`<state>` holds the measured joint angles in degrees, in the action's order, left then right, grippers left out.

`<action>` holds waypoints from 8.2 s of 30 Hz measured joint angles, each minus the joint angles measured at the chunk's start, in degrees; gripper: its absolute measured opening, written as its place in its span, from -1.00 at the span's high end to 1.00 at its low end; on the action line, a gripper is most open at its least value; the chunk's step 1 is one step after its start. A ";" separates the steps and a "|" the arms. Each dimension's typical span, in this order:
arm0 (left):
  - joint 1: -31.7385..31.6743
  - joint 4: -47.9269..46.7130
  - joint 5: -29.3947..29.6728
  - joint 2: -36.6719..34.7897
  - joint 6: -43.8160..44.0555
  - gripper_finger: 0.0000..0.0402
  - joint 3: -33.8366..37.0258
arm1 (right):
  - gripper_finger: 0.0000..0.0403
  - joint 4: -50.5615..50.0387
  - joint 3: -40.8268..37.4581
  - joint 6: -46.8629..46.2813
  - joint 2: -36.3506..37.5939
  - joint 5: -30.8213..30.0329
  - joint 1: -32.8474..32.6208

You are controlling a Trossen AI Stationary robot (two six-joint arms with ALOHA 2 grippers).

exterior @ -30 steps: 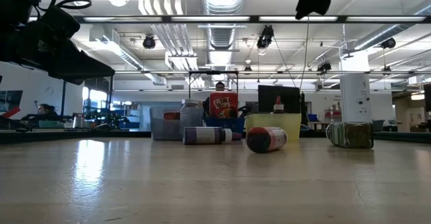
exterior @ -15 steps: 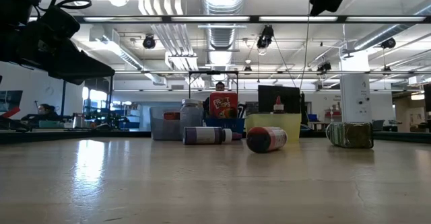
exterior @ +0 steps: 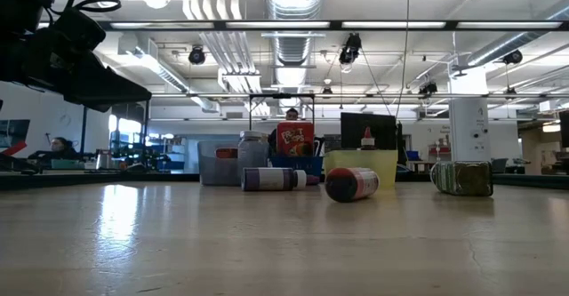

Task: Pick & Place Kitchen Items
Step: Put the large green food coloring bottle into the yellow bin

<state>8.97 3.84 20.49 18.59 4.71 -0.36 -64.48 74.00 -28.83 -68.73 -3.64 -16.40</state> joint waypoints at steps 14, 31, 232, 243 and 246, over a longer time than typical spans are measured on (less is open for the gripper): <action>-0.02 0.00 0.00 0.00 0.00 0.46 0.00 | 0.43 0.12 -4.75 -20.70 0.00 -7.10 -16.37; 0.00 0.00 0.00 0.00 0.00 0.46 0.00 | 0.41 7.45 -10.50 -29.22 -6.00 -7.56 -25.38; 0.00 0.00 0.00 -0.01 0.00 0.46 0.00 | 0.34 22.09 -6.55 25.90 -12.37 5.23 50.62; 0.00 0.00 0.00 -0.02 0.00 0.46 0.00 | 0.40 31.65 -14.59 26.45 -12.37 7.17 54.24; -0.01 0.00 0.00 -0.01 0.01 0.46 0.01 | 0.37 34.71 -16.69 26.52 -12.37 7.30 54.83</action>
<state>8.96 3.84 20.49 18.58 4.72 -0.35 -29.77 57.31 -2.31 -81.10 3.66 38.43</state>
